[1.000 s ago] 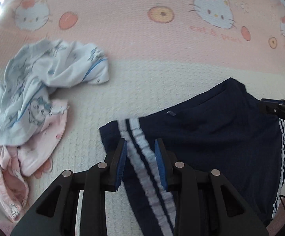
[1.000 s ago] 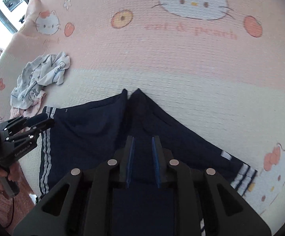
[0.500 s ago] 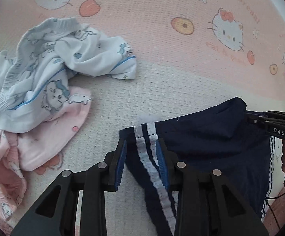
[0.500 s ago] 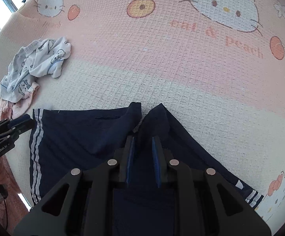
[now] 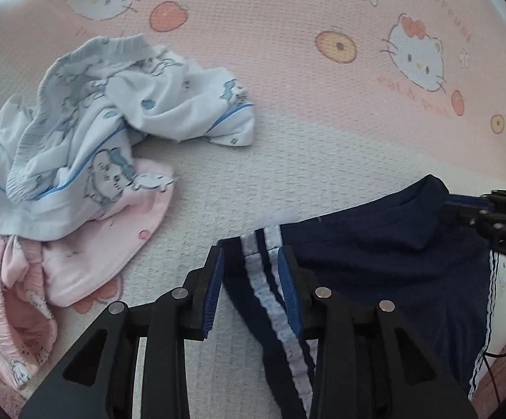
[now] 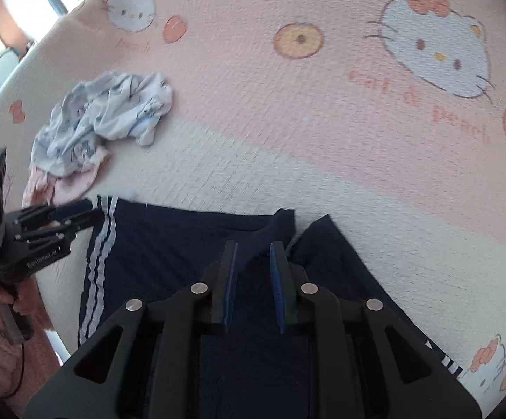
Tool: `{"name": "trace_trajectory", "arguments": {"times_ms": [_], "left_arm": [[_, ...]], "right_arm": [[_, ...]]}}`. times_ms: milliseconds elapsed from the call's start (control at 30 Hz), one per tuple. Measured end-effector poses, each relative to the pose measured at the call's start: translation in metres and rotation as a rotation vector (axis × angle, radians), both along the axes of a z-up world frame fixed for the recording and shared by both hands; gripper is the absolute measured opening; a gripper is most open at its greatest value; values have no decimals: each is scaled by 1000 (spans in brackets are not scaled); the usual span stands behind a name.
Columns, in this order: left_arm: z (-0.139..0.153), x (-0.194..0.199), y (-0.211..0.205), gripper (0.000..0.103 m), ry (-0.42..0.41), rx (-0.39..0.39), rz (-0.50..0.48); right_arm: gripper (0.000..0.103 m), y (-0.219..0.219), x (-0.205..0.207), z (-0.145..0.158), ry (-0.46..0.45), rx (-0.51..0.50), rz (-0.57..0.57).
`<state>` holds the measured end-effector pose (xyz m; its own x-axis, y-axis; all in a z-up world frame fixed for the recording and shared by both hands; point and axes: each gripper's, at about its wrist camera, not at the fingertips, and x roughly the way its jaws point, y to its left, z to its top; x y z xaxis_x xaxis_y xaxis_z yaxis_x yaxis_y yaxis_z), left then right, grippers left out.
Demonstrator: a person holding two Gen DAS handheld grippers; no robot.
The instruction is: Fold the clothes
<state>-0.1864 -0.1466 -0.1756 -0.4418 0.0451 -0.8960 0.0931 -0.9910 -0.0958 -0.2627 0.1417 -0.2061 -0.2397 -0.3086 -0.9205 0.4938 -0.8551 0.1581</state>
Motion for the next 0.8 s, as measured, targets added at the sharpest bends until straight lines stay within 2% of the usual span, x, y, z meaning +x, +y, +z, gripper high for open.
{"name": "trace_trajectory", "arguments": {"times_ms": [67, 100, 233, 333, 433, 500, 600, 667, 733, 800], "left_arm": [[-10, -12, 6, 35, -29, -42, -14], [-12, -12, 6, 35, -31, -79, -10], [-18, -15, -1, 36, -36, -167, 19], [-19, -16, -17, 38, -25, -66, 77], [-9, -8, -23, 38, 25, -78, 126], [4, -2, -20, 38, 57, -21, 103], [6, -3, -5, 38, 57, 5, 34], [8, -5, 19, 38, 56, 21, -41], [12, -18, 40, 38, 48, 77, -125], [15, -35, 67, 38, 49, 114, -206]], "right_arm": [[18, -8, -5, -18, -7, 86, 10], [18, -9, -9, -23, -7, 95, 4], [15, -2, -21, -23, 52, 36, -54], [16, 8, -30, -17, 119, -2, -125], [16, 25, -29, -1, 146, -83, -209], [17, 34, -23, 12, 142, -113, -223], [17, 39, -11, 17, 111, -33, -236], [18, 53, -6, 10, 51, 32, -315], [18, 73, 2, 3, 15, 13, -369], [18, 87, 8, -6, -9, 35, -383]]}}
